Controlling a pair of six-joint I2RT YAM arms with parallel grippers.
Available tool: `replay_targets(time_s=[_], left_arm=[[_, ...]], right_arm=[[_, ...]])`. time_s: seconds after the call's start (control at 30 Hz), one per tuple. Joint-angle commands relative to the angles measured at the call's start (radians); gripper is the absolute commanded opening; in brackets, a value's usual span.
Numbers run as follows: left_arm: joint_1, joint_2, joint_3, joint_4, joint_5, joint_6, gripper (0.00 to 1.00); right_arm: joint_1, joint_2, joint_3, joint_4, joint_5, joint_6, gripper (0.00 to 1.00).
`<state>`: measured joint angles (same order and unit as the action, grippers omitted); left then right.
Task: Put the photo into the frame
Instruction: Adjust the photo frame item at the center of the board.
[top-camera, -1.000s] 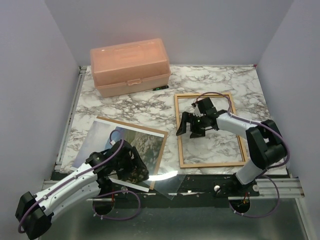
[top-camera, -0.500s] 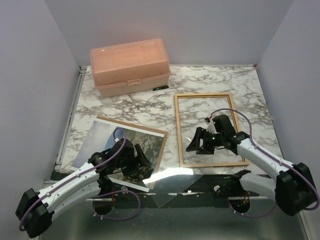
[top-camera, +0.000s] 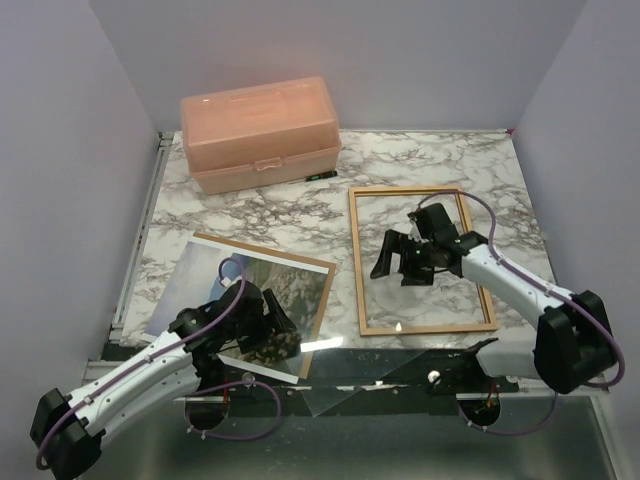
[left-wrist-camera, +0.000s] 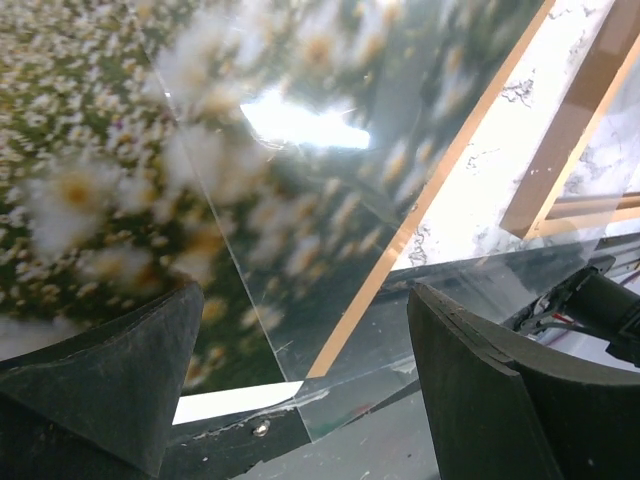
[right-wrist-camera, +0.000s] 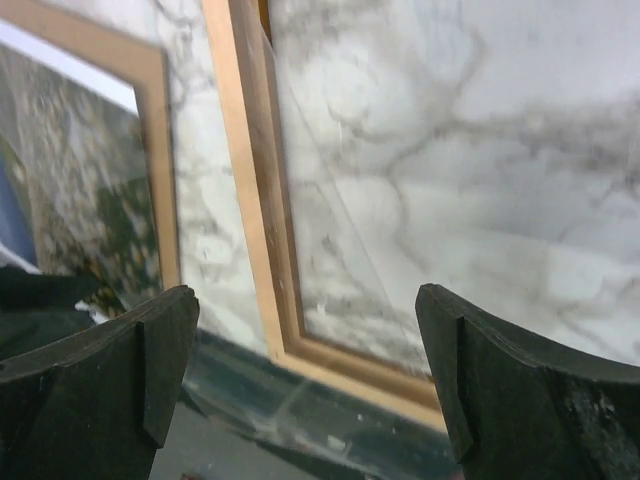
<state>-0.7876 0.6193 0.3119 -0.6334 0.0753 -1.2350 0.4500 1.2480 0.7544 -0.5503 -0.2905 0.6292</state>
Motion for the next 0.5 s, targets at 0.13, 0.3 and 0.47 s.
replay_targets(time_s=[0.13, 0.3, 0.47], left_arm=[[-0.003, -0.072, -0.022, -0.156, -0.091, -0.026, 0.86], [-0.004, -0.046, -0.039, -0.079, -0.064, -0.032, 0.87], [-0.001, 0.021, -0.042, 0.024, -0.031, -0.025, 0.87]], right_arm=[[0.003, 0.315, 0.190, 0.108, -0.060, -0.157, 0.99], [0.002, 0.426, 0.200, 0.160, -0.173, -0.178, 0.93], [0.002, 0.393, 0.133, 0.221, -0.300, -0.154, 0.83]])
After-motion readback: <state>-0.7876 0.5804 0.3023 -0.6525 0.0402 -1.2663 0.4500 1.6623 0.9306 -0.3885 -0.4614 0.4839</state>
